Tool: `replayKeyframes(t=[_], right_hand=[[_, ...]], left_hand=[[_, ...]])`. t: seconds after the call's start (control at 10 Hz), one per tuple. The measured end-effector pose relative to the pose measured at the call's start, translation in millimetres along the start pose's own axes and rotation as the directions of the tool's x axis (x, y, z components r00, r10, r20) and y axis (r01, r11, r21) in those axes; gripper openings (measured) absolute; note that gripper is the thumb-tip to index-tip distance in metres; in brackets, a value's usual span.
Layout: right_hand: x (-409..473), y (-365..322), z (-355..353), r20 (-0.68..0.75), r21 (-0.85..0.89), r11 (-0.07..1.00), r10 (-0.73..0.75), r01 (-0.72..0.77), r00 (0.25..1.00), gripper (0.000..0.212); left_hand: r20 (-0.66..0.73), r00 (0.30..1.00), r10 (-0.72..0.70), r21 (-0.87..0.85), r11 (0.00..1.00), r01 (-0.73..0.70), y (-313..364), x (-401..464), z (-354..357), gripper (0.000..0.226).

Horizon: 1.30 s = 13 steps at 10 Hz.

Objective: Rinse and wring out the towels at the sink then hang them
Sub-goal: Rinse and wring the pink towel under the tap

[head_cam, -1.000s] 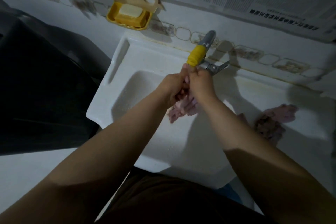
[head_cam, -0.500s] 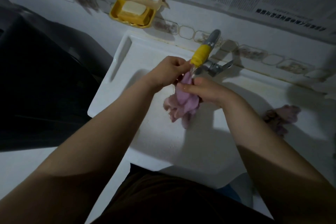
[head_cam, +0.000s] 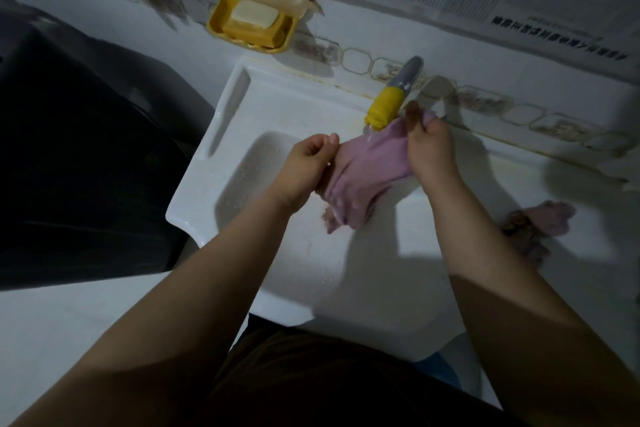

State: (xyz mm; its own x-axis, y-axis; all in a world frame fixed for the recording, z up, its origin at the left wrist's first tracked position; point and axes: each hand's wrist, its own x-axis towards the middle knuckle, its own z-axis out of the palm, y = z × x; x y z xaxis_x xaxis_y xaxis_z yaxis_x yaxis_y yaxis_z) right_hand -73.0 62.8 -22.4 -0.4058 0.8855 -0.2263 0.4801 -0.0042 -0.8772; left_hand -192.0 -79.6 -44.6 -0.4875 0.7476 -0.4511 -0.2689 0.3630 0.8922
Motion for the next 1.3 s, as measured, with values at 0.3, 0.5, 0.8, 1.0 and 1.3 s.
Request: replayKeyframes(t=[0.3, 0.5, 0.8, 1.0, 1.3], right_hand=[[-44.0, -22.0, 43.1, 0.031, 0.082, 0.994, 0.063, -0.065, 0.998, 0.04], [-37.5, -16.7, 50.7, -0.014, -0.025, 0.998, 0.054, -0.054, 0.998, 0.038], [-42.1, -11.2, 52.6, -0.001, -0.111, 0.993, -0.033, 0.032, 0.999, 0.037], [-7.6, -12.9, 14.2, 0.187, -0.11, 0.983, 0.163, -0.145, 0.969, 0.034], [-14.5, 1.4, 1.4, 0.38, 0.083, 0.991, 0.063, -0.102, 0.923, 0.019]], left_hand=[[-0.167, 0.968, -0.188, -0.102, 0.98, 0.172, 27.1, 16.5, 52.8, 0.039], [-0.152, 0.942, -0.298, -0.257, 0.932, 0.254, 23.4, 12.5, 61.4, 0.052], [-0.008, 0.94, -0.34, -0.304, 0.897, 0.322, 26.4, 11.6, 56.5, 0.035], [0.172, 0.948, -0.267, -0.233, 0.924, 0.302, 31.2, 14.8, 31.6, 0.047], [0.216, 0.975, -0.056, 0.334, 0.942, -0.02, 33.0, 23.8, -9.3, 0.028]])
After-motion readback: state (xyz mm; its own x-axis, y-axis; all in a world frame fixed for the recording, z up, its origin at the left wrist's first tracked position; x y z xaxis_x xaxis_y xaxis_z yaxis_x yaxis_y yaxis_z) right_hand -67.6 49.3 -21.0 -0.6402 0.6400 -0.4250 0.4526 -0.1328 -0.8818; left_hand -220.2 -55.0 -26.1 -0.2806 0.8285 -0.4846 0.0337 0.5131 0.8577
